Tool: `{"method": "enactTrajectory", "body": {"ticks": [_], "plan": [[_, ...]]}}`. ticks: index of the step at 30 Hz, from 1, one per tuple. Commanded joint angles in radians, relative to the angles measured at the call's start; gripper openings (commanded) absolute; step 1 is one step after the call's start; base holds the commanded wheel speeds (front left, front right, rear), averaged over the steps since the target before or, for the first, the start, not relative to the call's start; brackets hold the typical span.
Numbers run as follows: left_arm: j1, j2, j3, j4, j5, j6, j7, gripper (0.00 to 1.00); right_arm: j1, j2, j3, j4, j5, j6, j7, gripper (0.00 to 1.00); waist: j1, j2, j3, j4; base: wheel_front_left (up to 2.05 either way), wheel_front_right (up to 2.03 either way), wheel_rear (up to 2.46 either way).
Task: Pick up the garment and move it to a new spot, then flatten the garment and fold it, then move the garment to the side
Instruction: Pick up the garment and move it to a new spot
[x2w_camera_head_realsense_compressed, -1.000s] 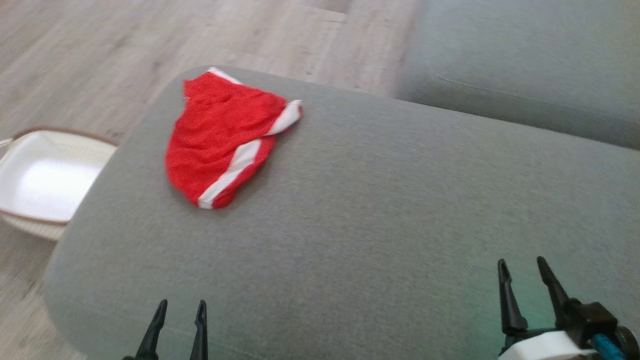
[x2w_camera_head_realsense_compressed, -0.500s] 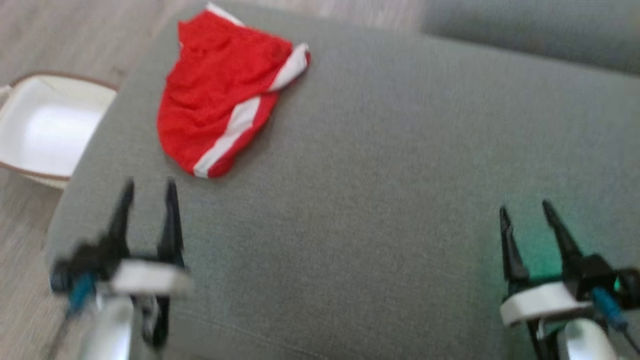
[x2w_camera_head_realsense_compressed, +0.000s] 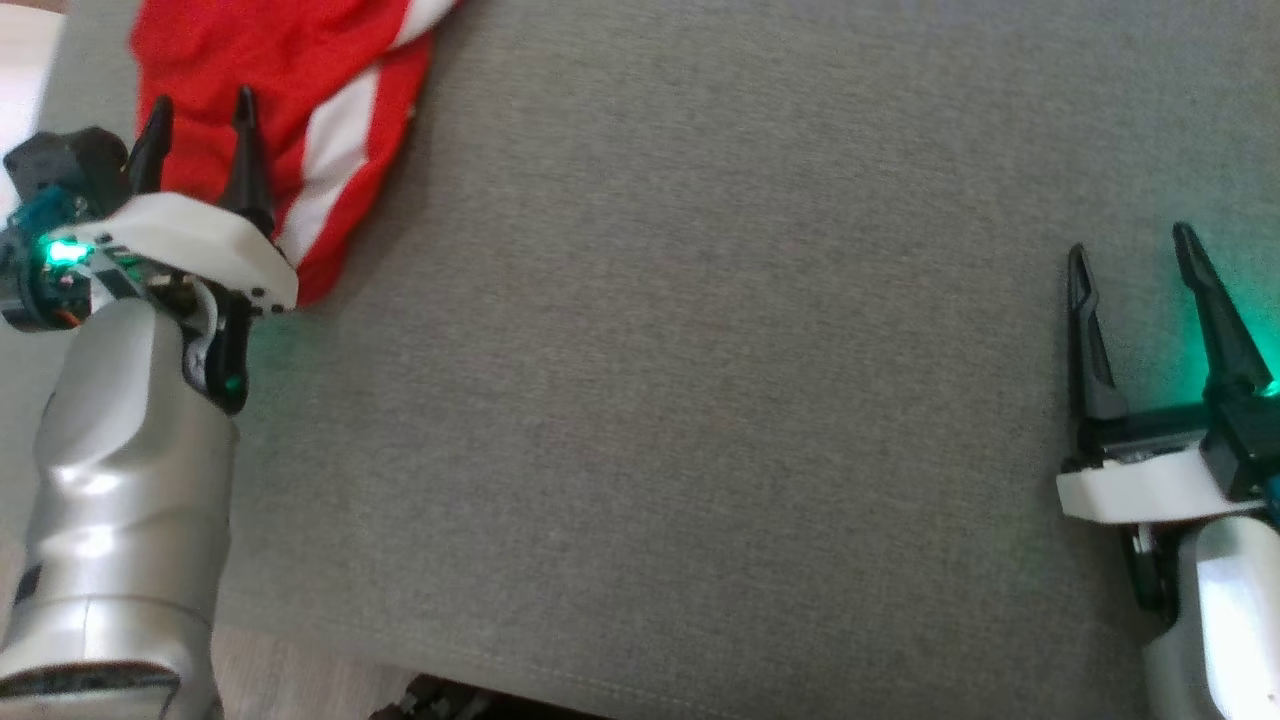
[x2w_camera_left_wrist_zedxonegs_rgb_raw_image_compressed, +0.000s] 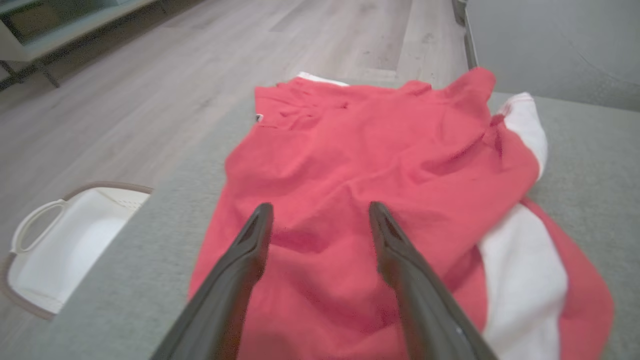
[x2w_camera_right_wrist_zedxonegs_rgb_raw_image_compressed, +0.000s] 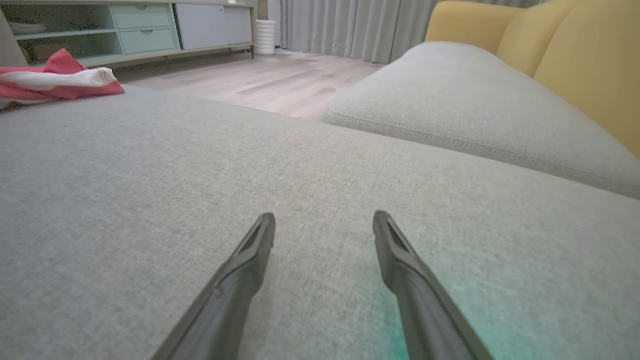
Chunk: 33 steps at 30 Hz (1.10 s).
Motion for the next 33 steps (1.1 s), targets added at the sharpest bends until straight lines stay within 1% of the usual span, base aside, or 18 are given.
{"method": "enactTrajectory", "body": {"ticks": [1,4,5,6,7,9,12,15,18,21,24,29,33], "plan": [[-0.044,0.063,0.015,0.029,-0.01,0.002,0.014,1.0,-0.016,-0.013,0.016,0.016,-0.004,0.007,0.002,1.0,-0.0002,0.0,0.029,-0.034,0.0,0.0,0.0],[-0.087,0.061,-0.023,0.108,-0.022,0.002,0.052,1.0,-0.024,-0.008,0.016,0.013,-0.001,0.007,0.002,1.0,-0.0002,0.0,0.027,-0.048,0.0,0.0,0.0],[-0.087,0.061,-0.023,0.108,-0.022,0.002,0.052,1.0,-0.024,-0.008,0.016,0.013,-0.001,0.007,0.002,1.0,-0.0002,0.0,0.027,-0.048,0.0,0.0,0.0],[-0.096,0.061,-0.042,0.128,-0.026,0.002,0.065,0.53,-0.025,-0.006,0.016,0.014,0.0,0.007,0.002,1.0,-0.0002,0.0,0.024,-0.052,0.0,0.0,0.0],[-0.103,0.061,-0.059,0.144,-0.032,0.002,0.077,0.0,-0.025,-0.003,0.016,0.016,0.001,0.007,0.001,1.0,-0.0002,0.0,0.018,-0.056,0.0,0.0,0.0],[-0.111,0.066,-0.094,0.161,-0.049,0.002,0.098,0.0,-0.026,0.004,0.013,0.022,0.006,0.007,0.0,1.0,-0.0002,0.0,0.008,-0.063,0.0,0.0,0.0],[-0.122,0.087,-0.125,0.158,-0.089,0.002,0.095,0.0,-0.025,0.017,0.01,0.037,0.013,0.007,-0.004,1.0,-0.0002,0.0,-0.021,-0.075,0.0,0.0,0.0],[-0.136,0.118,-0.145,0.118,-0.126,0.002,0.062,0.0,-0.018,0.029,0.009,0.059,0.023,0.007,-0.007,1.0,-0.0002,0.0,-0.063,-0.086,0.0,0.0,0.0],[-0.148,0.142,-0.182,0.04,-0.162,0.002,0.045,0.0,-0.005,0.041,0.01,0.083,0.036,0.007,-0.009,1.0,-0.0002,0.0,-0.115,-0.098,0.0,0.0,0.0],[-0.143,0.159,-0.243,-0.08,-0.202,0.002,0.069,0.0,0.006,0.05,0.015,0.093,0.054,0.007,-0.01,1.0,-0.0002,0.0,-0.168,-0.116,0.0,0.0,0.0],[-0.118,0.176,-0.306,-0.236,-0.248,0.002,0.125,0.0,0.016,0.055,0.023,0.097,0.075,0.007,-0.01,1.0,-0.0002,0.0,-0.212,-0.145,0.0,0.0,0.0],[-0.046,0.213,-0.369,-0.528,-0.331,0.002,0.252,0.0,0.024,0.057,0.057,0.101,0.134,0.007,-0.01,1.0,-0.0002,0.0,-0.262,-0.22,0.0,0.0,0.0],[0.026,0.217,-0.396,-0.765,-0.423,0.002,0.378,0.0,0.031,0.058,0.077,0.102,0.179,0.007,-0.011,1.0,-0.0002,0.0,-0.281,-0.295,0.0,0.0,0.0]]}}
